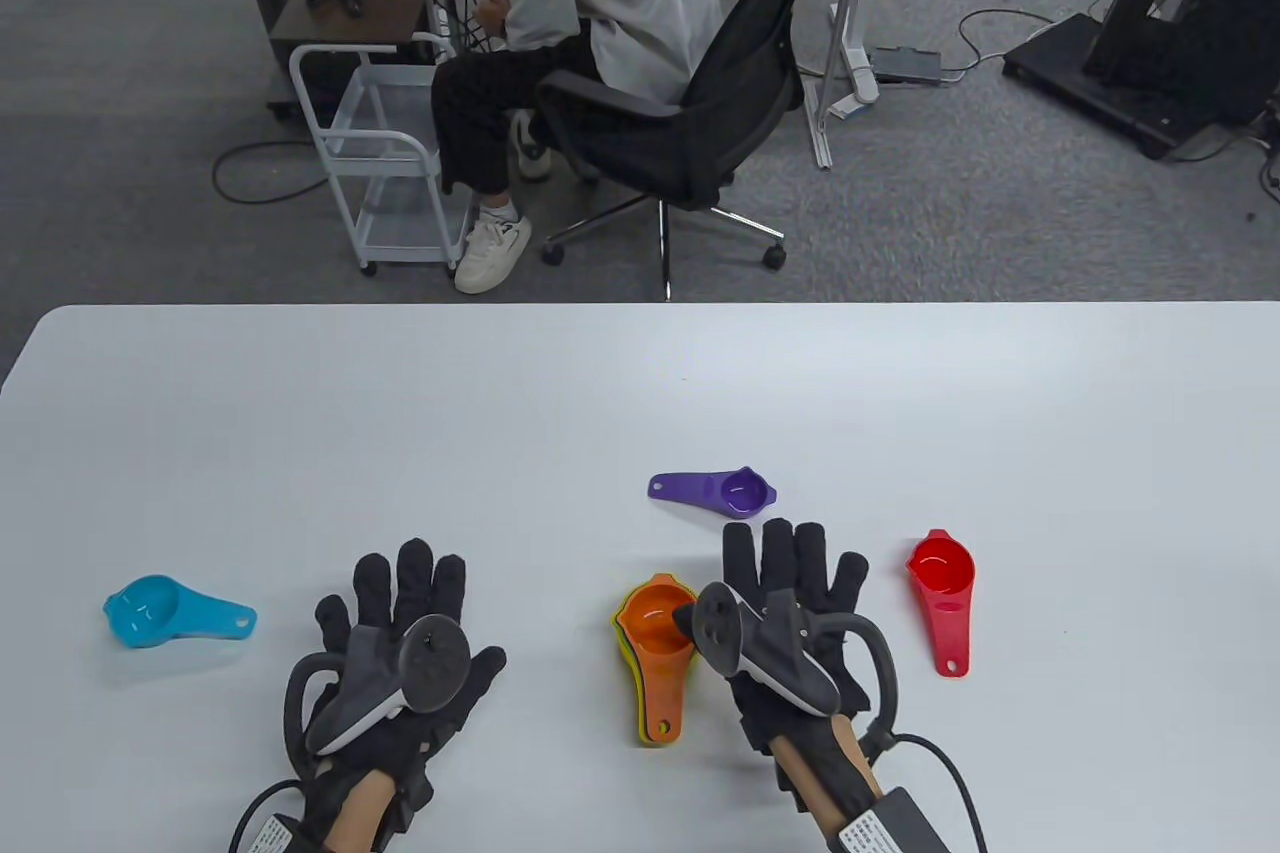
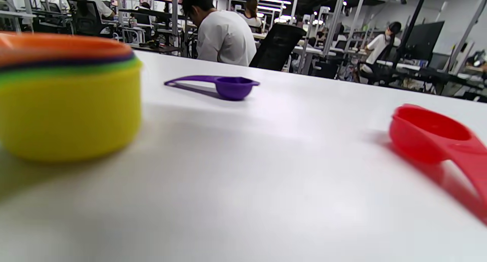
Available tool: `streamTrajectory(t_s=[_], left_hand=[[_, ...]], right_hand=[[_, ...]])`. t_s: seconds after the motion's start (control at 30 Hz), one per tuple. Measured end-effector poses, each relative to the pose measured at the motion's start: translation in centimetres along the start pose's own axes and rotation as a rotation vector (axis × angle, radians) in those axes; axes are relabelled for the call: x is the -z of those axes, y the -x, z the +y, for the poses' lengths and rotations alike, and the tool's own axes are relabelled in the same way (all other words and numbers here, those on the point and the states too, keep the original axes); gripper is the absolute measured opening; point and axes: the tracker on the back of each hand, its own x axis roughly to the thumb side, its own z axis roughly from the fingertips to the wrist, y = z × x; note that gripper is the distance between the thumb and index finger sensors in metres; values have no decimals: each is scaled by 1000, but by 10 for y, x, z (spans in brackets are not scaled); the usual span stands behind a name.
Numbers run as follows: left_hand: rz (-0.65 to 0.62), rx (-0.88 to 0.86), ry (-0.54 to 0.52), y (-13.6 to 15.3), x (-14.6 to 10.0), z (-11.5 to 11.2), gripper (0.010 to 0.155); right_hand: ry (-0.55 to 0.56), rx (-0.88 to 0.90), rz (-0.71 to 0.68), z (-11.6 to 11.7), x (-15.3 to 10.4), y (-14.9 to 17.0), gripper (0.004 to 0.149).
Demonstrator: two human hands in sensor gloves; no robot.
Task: Nest plastic measuring cups
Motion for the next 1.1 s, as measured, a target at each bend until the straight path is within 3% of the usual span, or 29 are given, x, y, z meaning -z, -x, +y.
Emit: streamTrajectory(t_s=[0.1,0.17,0.23,0.33,0.4,0.53,0.7,0.8,0.83,0.93,1.1], left_hand=[[37,-5,3,7,3,0,91],[107,-11,-23,19,8,3,91],[203,-19,-67,39,12,11,91],[469,-130,-253,95,21,23,90],[693,-175,-320,139,28,22,89],[910,-106,-135,201,41,8,95],[983,-363,-1,242,44,-18,97],[898,-579,82,250,46,-43,92],[902,-580,59,249,46,-40,90],[850,-511,140,247,49,-38,87],[757,-326,116,223,57,-32,85]], right_hand=[[22,-25,-30,16,-2,7,87],[-36,-45,-58,20,-3,9,87],[17,-42,-67,20,-6,11,86],[56,-24,-77,16,-9,17,86],[48,11,-74,16,-9,20,86],[24,24,-68,18,-6,21,86],[-20,10,-71,24,-3,18,86],[-32,2,-60,28,-1,19,86],[-38,-2,-58,29,-1,19,85],[-57,-13,-61,31,0,18,85],[-34,4,-74,26,-5,18,85]])
